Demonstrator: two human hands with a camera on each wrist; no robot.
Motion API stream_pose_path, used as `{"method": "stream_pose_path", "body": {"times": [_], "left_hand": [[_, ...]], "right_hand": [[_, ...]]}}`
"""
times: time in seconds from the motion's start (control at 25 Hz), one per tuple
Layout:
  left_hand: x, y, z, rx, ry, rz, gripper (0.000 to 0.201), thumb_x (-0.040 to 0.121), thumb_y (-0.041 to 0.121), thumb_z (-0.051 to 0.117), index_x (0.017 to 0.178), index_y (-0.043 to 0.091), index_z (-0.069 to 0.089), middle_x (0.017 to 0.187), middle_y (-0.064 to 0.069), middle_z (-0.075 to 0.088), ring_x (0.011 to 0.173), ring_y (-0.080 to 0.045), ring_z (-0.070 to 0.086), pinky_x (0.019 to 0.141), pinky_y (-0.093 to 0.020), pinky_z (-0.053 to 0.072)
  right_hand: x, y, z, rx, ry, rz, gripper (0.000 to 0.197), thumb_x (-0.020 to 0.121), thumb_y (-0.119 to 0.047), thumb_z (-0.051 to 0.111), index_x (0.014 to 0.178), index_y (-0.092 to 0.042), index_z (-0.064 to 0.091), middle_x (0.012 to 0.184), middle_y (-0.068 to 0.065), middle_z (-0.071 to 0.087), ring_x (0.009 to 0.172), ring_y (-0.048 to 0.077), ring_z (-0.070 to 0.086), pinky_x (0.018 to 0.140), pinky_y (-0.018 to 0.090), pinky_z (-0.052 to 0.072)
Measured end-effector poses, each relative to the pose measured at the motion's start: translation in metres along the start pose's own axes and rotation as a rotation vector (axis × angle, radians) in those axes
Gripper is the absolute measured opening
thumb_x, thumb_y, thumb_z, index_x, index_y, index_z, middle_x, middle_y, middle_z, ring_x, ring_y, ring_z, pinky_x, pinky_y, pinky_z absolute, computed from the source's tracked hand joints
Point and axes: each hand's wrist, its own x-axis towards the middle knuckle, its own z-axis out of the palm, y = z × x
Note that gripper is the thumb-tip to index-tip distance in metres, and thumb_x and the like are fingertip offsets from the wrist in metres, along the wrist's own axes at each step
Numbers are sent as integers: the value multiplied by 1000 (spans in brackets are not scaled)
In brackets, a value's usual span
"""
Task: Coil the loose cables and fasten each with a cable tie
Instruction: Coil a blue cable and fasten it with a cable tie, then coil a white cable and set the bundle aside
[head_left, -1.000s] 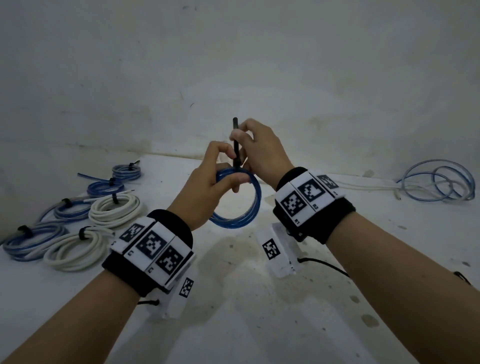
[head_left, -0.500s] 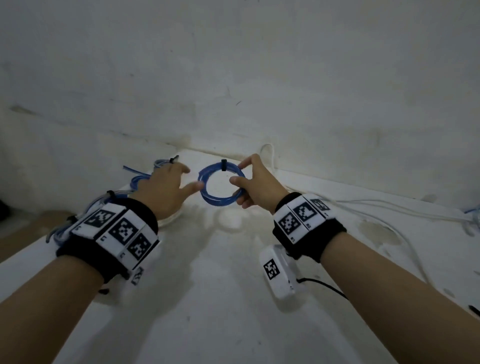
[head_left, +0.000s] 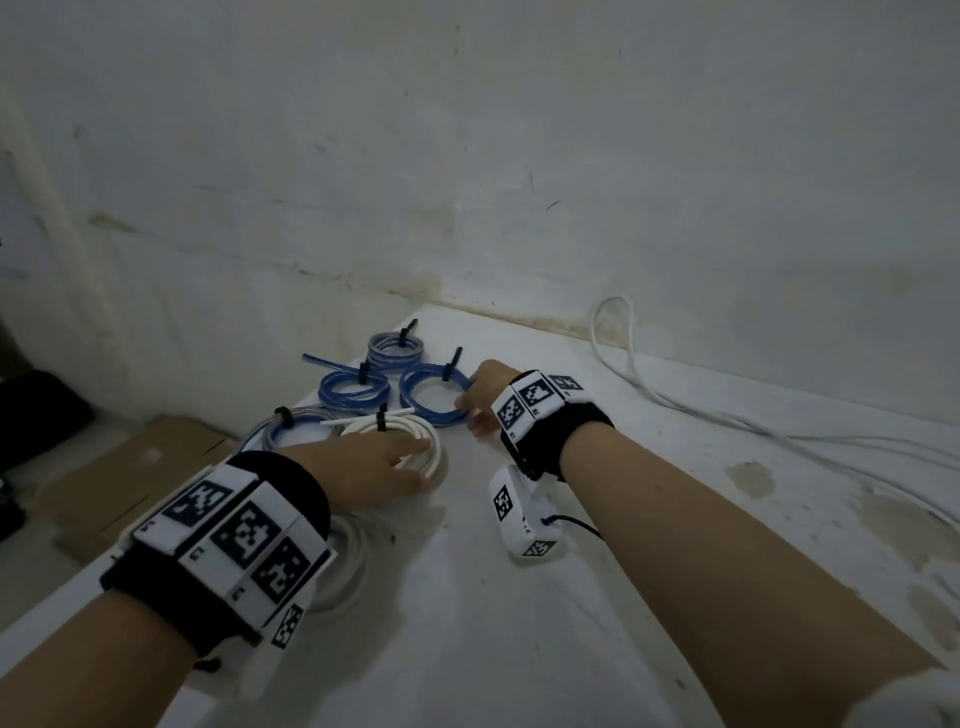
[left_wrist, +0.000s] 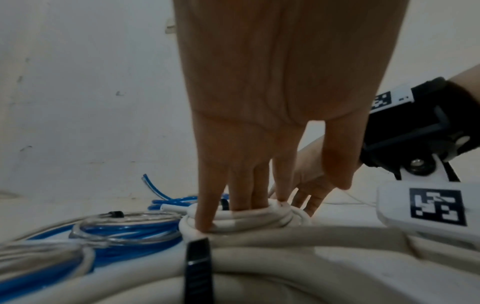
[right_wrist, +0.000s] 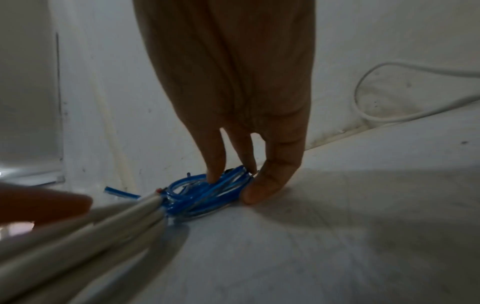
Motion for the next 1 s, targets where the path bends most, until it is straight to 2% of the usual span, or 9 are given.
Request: {"method": "stream_pose_path", "body": {"times": [0.08, 0.2, 0.28, 0.32, 0.4, 0.6, 0.76, 0.88, 1.0], "left_hand": [[0, -1, -1, 87, -7, 25, 53, 97, 31, 39, 146, 23, 22, 154, -1, 24, 140, -17, 26, 108, -23, 22], [-3, 3, -4, 179, -15, 22, 50, 97, 29, 38, 145, 20, 25, 152, 1, 27, 139, -15, 27, 109, -21, 20], [-6, 11, -3, 221, -10, 5, 35, 97, 32, 35, 124, 11, 42, 130, 5, 46, 125, -12, 38, 107, -18, 18], [-6, 17, -1, 252, 7, 7, 32, 95, 39, 33, 112, 14, 44, 120, 7, 50, 117, -13, 41, 108, -20, 18], [-4, 31, 3, 278, 59, -21, 45, 92, 48, 36, 124, 17, 44, 136, -2, 45, 126, -21, 40, 111, -30, 24], [-10, 123, 26, 176, 129, 123, 53, 95, 41, 39, 142, 19, 28, 144, -12, 36, 131, -28, 36, 106, -34, 31], [-12, 210, 66, 110, 54, 283, 50, 95, 39, 41, 140, 17, 33, 144, -10, 38, 129, -25, 39, 104, -33, 32], [-11, 270, 99, 96, 8, 387, 48, 96, 37, 41, 138, 15, 36, 144, -8, 39, 129, -22, 41, 102, -30, 32], [-10, 320, 129, 104, -52, 453, 35, 97, 39, 37, 121, 15, 49, 127, -11, 50, 119, -23, 48, 89, -30, 38]], "right_hand": [[-4, -6, 3, -7, -57, 25, 26, 92, -20, 55, 103, 2, 55, 103, 20, 61, 94, 31, 59, 62, 30, 45], [-31, 6, -13, -46, -16, 11, 54, 94, -24, 51, 138, 0, 32, 134, 20, 46, 120, 34, 49, 82, 31, 46], [-62, 31, -37, -106, 4, 7, 55, 95, -24, 49, 143, -6, 27, 134, 13, 44, 118, 27, 47, 74, 18, 42], [-84, 47, -50, -167, 10, 11, 51, 95, -25, 48, 141, -7, 32, 131, 10, 46, 109, 24, 48, 73, 18, 41], [-123, 82, -76, -272, 21, 72, 44, 95, -26, 49, 134, -6, 42, 129, 10, 47, 95, 19, 45, 83, 25, 42], [-228, 176, -127, -407, 15, 358, 28, 94, -34, 50, 88, -7, 45, 75, 0, 44, 63, 15, 44, 51, 19, 30], [-301, 248, -133, -566, -129, 581, 49, 88, -50, 52, 108, -5, 54, 108, 10, 60, 97, 27, 60, 80, 33, 45], [-325, 280, -122, -543, -162, 593, 45, 82, -53, 60, 71, -10, 51, 73, 4, 56, 63, 19, 52, 67, 31, 43], [-332, 293, -123, -461, -140, 514, 31, 82, -36, 67, 81, -5, 60, 83, 9, 63, 71, 24, 56, 73, 36, 51]]}}
